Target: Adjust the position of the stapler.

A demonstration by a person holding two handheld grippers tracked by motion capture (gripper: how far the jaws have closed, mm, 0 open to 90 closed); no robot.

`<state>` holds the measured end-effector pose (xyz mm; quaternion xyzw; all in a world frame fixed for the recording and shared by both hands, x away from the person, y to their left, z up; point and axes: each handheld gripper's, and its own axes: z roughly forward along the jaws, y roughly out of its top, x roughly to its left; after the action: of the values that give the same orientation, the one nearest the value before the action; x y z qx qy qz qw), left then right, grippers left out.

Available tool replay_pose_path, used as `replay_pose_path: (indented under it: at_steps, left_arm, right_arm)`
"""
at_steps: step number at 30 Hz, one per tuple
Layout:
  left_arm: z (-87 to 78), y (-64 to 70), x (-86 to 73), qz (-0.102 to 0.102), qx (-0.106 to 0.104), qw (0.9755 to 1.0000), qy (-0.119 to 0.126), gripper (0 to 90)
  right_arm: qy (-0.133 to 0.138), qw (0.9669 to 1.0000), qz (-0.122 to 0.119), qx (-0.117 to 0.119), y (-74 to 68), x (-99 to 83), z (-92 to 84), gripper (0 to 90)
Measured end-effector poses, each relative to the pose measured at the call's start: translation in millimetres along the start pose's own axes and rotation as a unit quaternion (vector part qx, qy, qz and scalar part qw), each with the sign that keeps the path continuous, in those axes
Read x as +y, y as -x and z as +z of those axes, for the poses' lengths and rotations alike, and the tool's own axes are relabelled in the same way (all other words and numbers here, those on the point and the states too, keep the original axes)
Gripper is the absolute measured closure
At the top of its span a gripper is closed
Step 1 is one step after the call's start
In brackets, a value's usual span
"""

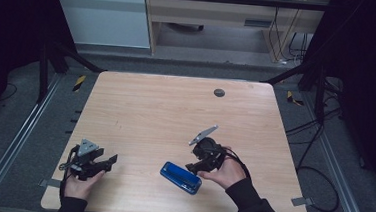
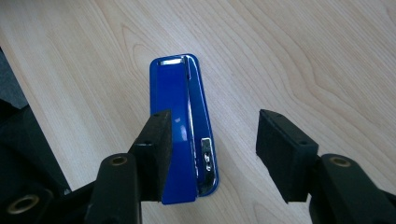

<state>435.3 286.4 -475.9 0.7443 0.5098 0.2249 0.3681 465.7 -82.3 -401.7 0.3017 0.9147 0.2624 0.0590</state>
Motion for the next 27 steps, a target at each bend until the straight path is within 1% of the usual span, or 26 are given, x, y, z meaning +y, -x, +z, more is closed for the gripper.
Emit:
replay_pose_path:
  at_steps: [3,4,5,8,13,17,21,24,25,26,27]
  left_arm:
    - [0.1,-0.5,-0.1,0.0,-0.001,1.0,-0.001,39.1]
    - [0.3,-0.6,-0.1,0.0,-0.001,1.0,-0.002,39.1]
    - [0.3,-0.5,0.0,0.001,-0.001,1.0,-0.002,39.1]
    - [0.4,-0.2,0.2,0.001,-0.001,1.0,-0.002,39.1]
    - [-0.1,-0.4,0.2,0.001,-0.001,1.0,-0.001,39.2]
    - [-0.1,-0.7,0.2,0.001,-0.001,1.0,-0.002,39.1]
    - [0.0,-0.7,0.3,0.001,0.0,1.0,-0.002,39.1]
    - [0.0,-0.9,0.3,0.002,-0.001,1.0,-0.003,39.1]
    - [0.4,-0.8,0.2,0.001,0.0,1.0,-0.003,39.1]
    - [0.4,-0.7,0.3,0.002,0.0,1.0,-0.004,39.1]
    - [0.4,-0.7,0.3,0.002,-0.001,1.0,-0.004,39.1]
  right_arm:
    - [-0.01,0.9999,-0.009,0.007,-5.6,5.7,7.7,47.3]
    - [-0.01,0.9999,-0.009,0.007,-5.6,5.7,7.7,47.3]
    - [-0.018,0.9997,-0.016,0.007,-8.0,7.4,12.0,47.7]
    - [-0.023,0.9995,-0.016,0.012,-10.1,8.4,17.2,48.4]
    - [-0.048,0.9983,-0.026,0.019,-15.1,9.3,33.1,49.0]
    - [-0.064,0.9974,-0.027,0.021,-16.5,7.4,40.3,51.1]
    - [-0.075,0.9963,-0.036,0.021,-17.9,6.0,46.6,53.3]
    - [-0.082,0.9957,-0.036,0.023,-18.3,5.8,49.1,54.5]
    - [-0.088,0.9952,-0.036,0.023,-18.3,5.4,52.2,55.7]
    - [-0.091,0.9946,-0.043,0.023,-17.5,5.2,53.7,57.1]
    - [-0.096,0.9944,-0.039,0.022,-18.2,5.3,55.2,57.8]
